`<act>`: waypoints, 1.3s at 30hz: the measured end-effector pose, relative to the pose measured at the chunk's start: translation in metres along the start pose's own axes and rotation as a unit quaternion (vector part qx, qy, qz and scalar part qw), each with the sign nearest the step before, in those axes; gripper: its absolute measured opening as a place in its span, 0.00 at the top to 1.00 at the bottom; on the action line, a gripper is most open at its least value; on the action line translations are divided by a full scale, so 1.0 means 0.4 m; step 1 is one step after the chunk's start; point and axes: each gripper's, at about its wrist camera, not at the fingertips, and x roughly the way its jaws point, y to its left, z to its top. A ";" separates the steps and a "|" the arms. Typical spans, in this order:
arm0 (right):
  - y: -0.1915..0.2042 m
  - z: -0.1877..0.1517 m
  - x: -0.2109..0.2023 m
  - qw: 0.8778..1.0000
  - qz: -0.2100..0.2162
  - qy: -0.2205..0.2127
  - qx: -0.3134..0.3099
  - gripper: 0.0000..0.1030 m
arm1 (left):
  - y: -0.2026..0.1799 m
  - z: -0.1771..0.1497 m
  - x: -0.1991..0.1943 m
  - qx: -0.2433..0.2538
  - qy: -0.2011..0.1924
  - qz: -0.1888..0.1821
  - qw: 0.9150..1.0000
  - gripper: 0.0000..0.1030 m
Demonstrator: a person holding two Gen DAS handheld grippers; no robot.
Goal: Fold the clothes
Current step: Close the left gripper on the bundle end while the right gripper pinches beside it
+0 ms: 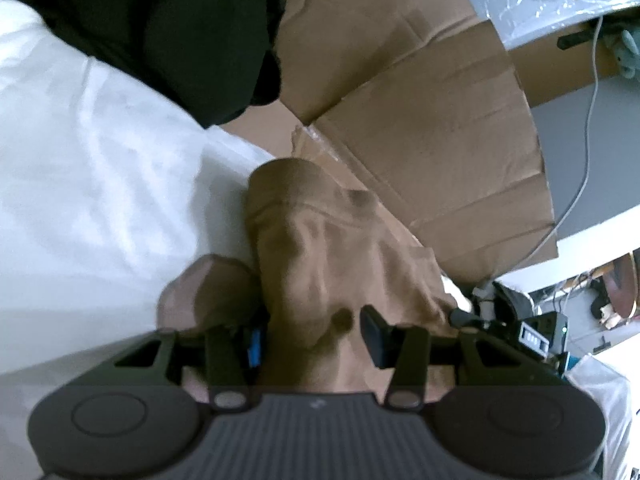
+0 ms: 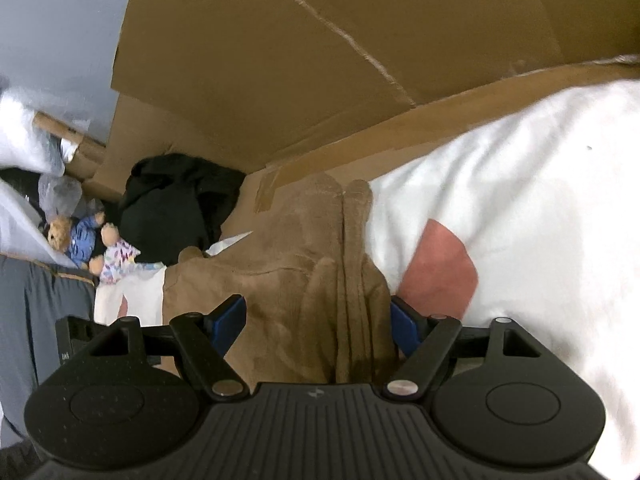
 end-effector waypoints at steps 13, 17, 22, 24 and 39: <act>-0.030 -0.004 0.001 0.998 0.036 0.054 0.008 0.34 | 0.006 -0.024 -0.024 0.003 0.026 -0.002 1.000 0.54; -0.025 0.004 0.021 0.998 0.046 0.051 0.011 0.33 | -0.008 -0.015 -0.022 0.012 0.034 0.009 0.999 0.54; -0.028 0.011 0.034 0.997 0.054 0.057 0.006 0.35 | -0.001 -0.016 -0.020 0.002 0.024 0.006 1.000 0.55; -0.028 0.011 0.034 0.997 0.051 0.059 -0.003 0.40 | 0.003 -0.016 -0.017 -0.001 0.021 0.005 1.000 0.61; -0.037 0.009 0.023 0.998 0.011 0.058 0.024 0.82 | -0.030 -0.026 -0.014 0.004 0.008 0.044 0.999 0.87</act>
